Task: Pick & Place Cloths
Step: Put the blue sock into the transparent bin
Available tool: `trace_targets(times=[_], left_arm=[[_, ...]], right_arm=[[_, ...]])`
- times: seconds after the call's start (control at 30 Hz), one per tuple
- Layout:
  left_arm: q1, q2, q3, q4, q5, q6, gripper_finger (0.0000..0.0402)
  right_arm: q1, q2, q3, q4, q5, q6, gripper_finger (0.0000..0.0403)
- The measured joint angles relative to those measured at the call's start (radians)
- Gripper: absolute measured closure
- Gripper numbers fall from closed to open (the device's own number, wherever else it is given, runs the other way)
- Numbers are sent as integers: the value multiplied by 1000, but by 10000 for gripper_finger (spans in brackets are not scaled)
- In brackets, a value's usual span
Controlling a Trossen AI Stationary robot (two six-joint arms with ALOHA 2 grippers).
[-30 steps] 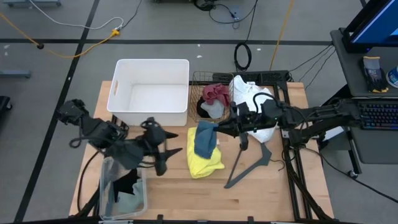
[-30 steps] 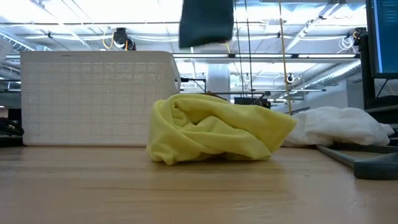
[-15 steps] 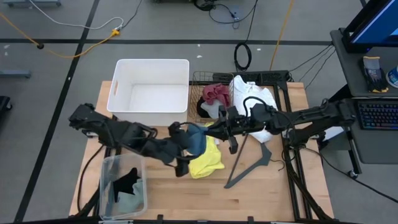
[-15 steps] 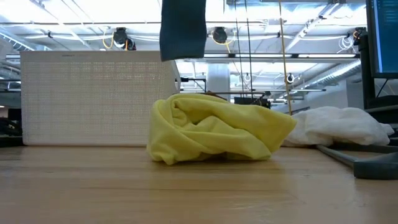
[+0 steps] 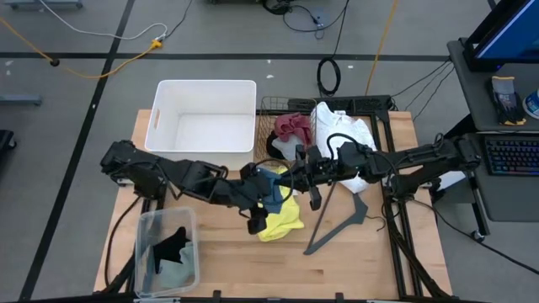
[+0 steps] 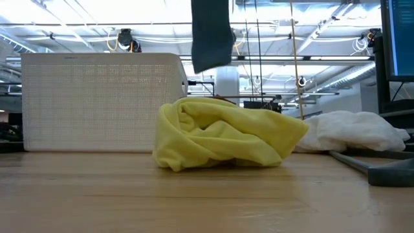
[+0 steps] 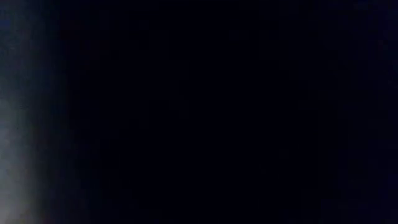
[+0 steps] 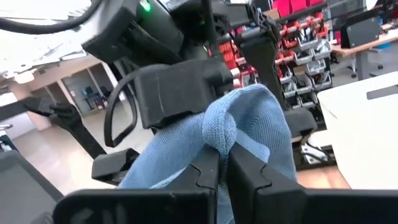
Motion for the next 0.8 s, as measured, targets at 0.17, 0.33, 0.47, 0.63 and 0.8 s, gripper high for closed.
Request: trace_targets(times=[0.17,0.33,0.47,0.63,0.8], left_arm=[[-12,-17,1,-66,2,-39,147],[-24,-23,1,-118,-35,-86,147],[-31,-23,1,-102,-122,-83,147],[-31,-23,1,-94,-199,-76,147],[-29,-23,0,8,-220,-9,147]], right_arm=[[0,-4,0,-59,2,-2,398],[0,-4,0,-106,5,-4,398],[0,3,0,-118,7,3,398],[7,19,0,-124,24,6,398],[13,33,0,-131,32,5,398]])
